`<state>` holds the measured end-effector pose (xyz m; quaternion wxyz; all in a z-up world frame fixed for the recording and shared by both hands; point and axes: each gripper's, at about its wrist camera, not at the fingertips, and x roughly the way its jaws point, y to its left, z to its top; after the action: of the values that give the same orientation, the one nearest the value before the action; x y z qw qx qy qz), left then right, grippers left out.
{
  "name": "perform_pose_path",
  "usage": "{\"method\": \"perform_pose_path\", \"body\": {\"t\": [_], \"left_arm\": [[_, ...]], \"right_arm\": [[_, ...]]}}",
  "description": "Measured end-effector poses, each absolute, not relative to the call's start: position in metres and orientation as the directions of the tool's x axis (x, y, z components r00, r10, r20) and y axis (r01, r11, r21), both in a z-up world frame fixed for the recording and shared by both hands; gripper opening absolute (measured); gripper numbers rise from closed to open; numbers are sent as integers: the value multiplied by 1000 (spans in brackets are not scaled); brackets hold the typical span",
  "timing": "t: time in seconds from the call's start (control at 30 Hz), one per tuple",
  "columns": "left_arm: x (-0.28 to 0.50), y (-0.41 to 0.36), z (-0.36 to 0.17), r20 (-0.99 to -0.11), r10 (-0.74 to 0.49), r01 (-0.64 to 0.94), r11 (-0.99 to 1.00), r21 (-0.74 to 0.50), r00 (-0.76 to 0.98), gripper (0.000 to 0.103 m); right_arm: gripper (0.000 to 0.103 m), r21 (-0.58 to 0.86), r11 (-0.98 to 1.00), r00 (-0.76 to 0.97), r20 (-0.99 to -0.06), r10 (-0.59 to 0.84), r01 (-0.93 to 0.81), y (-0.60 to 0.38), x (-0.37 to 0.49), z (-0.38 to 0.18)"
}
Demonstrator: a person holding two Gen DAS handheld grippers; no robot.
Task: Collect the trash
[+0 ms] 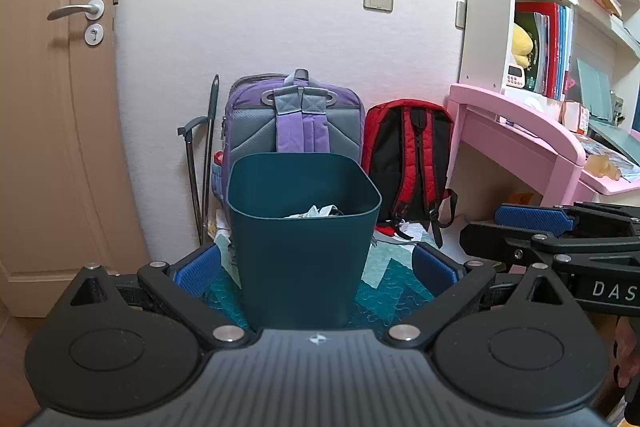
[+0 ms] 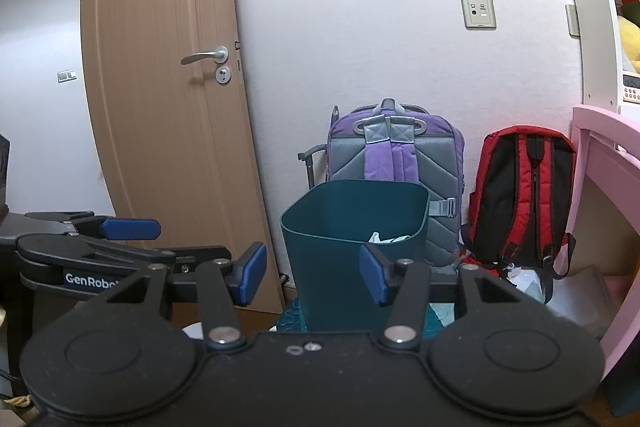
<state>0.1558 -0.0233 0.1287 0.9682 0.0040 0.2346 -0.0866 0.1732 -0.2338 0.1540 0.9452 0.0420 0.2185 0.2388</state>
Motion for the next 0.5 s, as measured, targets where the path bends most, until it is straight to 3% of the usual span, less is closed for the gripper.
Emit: {"method": "perform_pose_path", "body": {"t": [0.5], "left_arm": [[148,-25,130,-439,-220,211,975,-71,871,103]], "right_arm": [[52,172,900,800,-413,435,-400,-234,168,149]]}}
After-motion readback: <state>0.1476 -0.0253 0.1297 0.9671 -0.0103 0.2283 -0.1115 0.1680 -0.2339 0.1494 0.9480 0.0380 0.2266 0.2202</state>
